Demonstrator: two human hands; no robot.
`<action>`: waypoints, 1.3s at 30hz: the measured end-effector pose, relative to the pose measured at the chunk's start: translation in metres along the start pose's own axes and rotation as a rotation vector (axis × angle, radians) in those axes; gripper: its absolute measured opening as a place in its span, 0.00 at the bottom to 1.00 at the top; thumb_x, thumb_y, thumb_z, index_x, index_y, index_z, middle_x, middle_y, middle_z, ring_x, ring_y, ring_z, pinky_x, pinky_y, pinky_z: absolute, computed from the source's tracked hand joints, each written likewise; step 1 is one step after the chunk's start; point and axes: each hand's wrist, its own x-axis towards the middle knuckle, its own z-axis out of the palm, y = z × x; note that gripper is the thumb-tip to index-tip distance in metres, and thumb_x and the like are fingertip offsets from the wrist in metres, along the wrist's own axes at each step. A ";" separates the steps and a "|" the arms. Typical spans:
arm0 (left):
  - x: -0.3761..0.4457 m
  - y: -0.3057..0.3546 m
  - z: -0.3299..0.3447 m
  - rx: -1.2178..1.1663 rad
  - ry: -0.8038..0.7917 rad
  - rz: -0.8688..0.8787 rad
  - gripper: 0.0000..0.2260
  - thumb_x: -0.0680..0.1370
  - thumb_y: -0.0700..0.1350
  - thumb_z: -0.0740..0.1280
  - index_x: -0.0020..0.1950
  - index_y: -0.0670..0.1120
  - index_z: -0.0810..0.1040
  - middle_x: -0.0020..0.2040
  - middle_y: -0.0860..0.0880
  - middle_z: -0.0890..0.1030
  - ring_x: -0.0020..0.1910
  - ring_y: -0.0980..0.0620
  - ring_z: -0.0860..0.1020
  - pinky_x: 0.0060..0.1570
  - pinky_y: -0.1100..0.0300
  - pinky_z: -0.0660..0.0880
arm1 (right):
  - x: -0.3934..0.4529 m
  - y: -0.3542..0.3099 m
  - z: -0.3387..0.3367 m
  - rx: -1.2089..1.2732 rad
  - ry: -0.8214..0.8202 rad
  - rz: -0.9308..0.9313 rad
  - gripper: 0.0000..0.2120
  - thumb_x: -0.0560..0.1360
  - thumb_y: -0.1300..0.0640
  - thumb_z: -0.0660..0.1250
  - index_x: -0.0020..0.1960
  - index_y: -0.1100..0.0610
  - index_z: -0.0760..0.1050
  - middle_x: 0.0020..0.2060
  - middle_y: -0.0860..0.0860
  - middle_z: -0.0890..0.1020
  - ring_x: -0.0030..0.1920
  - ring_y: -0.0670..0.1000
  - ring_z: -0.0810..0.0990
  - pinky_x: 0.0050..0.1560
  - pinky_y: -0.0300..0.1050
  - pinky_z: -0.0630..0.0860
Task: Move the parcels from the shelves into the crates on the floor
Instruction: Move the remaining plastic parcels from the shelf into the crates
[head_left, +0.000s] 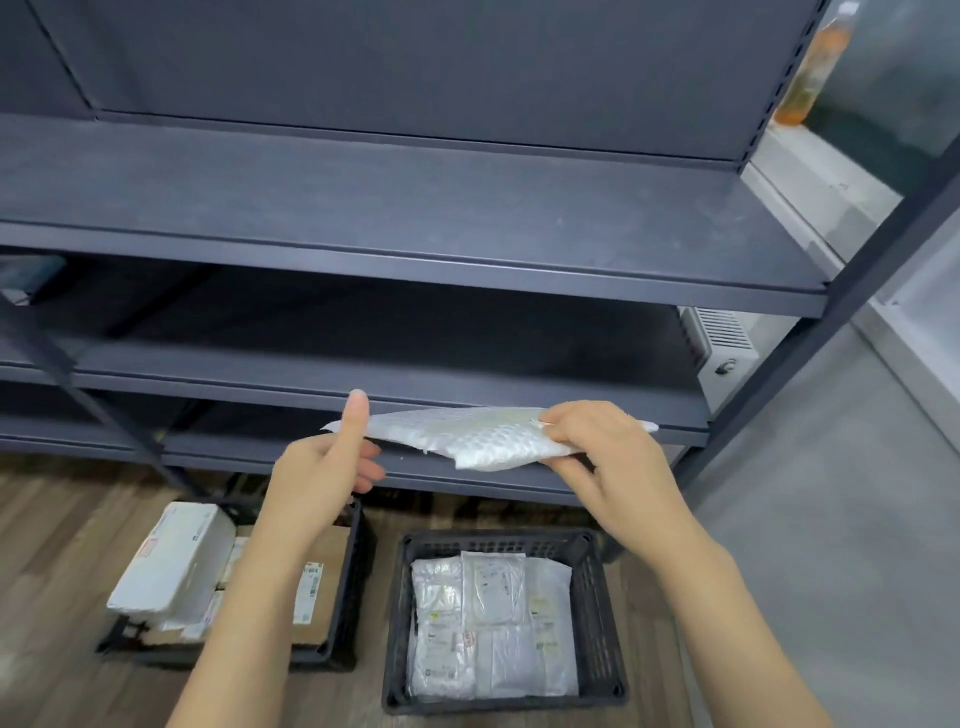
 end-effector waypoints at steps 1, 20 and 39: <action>-0.002 0.004 0.001 0.001 -0.019 -0.011 0.33 0.68 0.73 0.56 0.37 0.45 0.84 0.34 0.49 0.84 0.41 0.50 0.80 0.49 0.53 0.75 | -0.002 0.000 0.002 -0.038 0.030 -0.045 0.05 0.71 0.62 0.68 0.46 0.56 0.75 0.49 0.48 0.81 0.51 0.52 0.77 0.48 0.49 0.75; -0.031 0.035 0.024 -0.301 -0.052 0.340 0.07 0.76 0.37 0.67 0.48 0.48 0.80 0.44 0.52 0.85 0.42 0.54 0.83 0.44 0.58 0.76 | -0.034 0.004 0.002 0.002 -0.026 0.005 0.15 0.71 0.50 0.63 0.57 0.48 0.69 0.63 0.46 0.75 0.62 0.45 0.71 0.60 0.41 0.68; -0.043 0.062 0.020 -0.146 0.118 0.690 0.12 0.78 0.38 0.64 0.50 0.56 0.77 0.45 0.60 0.82 0.45 0.63 0.79 0.44 0.70 0.73 | -0.003 0.018 -0.044 0.490 0.147 0.498 0.40 0.71 0.50 0.71 0.75 0.39 0.51 0.56 0.42 0.77 0.50 0.35 0.77 0.48 0.28 0.73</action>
